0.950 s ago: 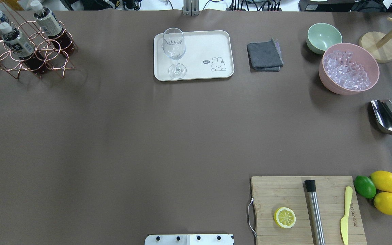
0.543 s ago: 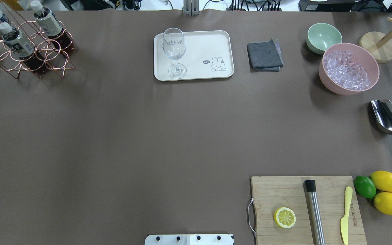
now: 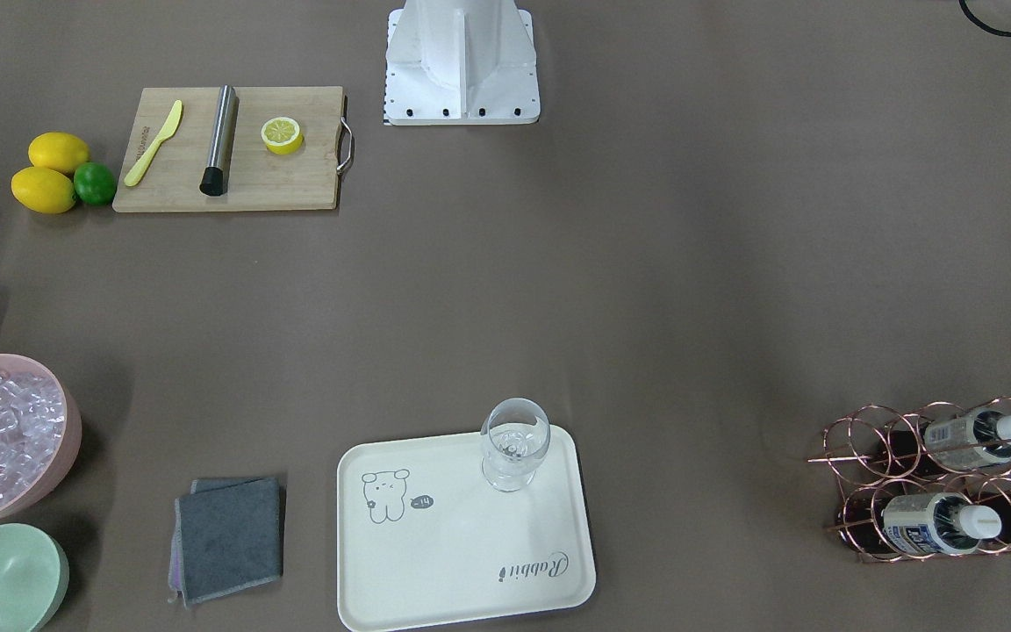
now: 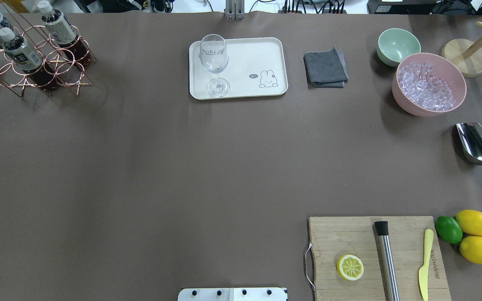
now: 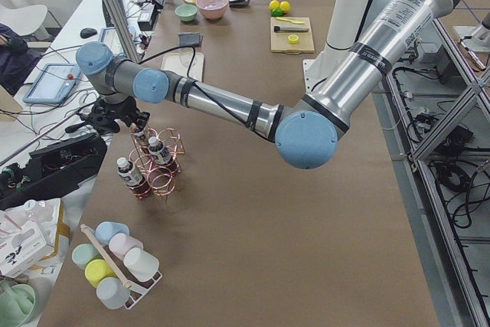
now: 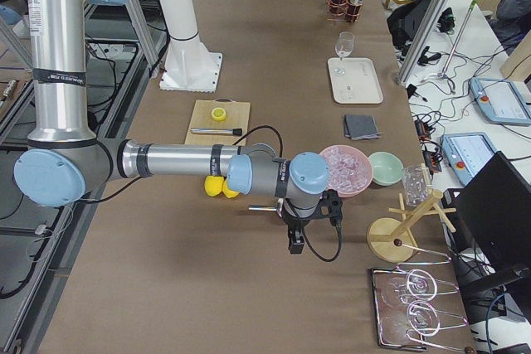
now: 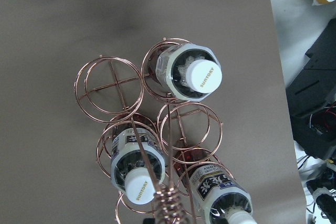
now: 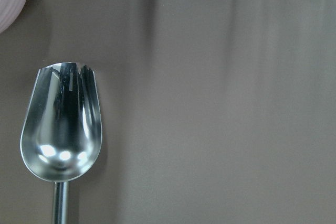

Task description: Take tea from basket to plate

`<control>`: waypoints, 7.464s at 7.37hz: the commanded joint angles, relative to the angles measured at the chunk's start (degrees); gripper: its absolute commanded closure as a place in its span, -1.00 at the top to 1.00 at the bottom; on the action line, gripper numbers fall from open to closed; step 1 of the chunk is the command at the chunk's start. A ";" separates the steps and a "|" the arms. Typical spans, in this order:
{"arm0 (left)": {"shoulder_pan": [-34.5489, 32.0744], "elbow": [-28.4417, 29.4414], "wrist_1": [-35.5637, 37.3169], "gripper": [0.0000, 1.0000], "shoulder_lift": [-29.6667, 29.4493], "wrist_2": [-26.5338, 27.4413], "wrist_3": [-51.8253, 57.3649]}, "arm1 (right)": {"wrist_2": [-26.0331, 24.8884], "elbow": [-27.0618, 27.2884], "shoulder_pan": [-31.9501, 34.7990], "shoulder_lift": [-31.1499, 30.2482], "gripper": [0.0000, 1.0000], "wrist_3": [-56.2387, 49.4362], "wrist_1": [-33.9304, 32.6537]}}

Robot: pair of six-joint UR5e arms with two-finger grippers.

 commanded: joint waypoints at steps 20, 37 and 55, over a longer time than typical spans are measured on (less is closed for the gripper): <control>9.77 -49.66 5.37 -1.00 13.23 -6.37 -16.01 | 0.57 1.85 0.00 -2.64 0.99 -0.03 -0.09; 30.95 -42.98 -36.90 -1.00 10.78 4.50 -49.27 | 0.30 0.89 0.00 -2.55 0.99 -4.68 -0.09; 48.97 -41.48 -57.02 -1.00 9.01 29.21 -98.34 | 1.27 2.90 -0.09 -1.32 0.99 -6.01 -1.14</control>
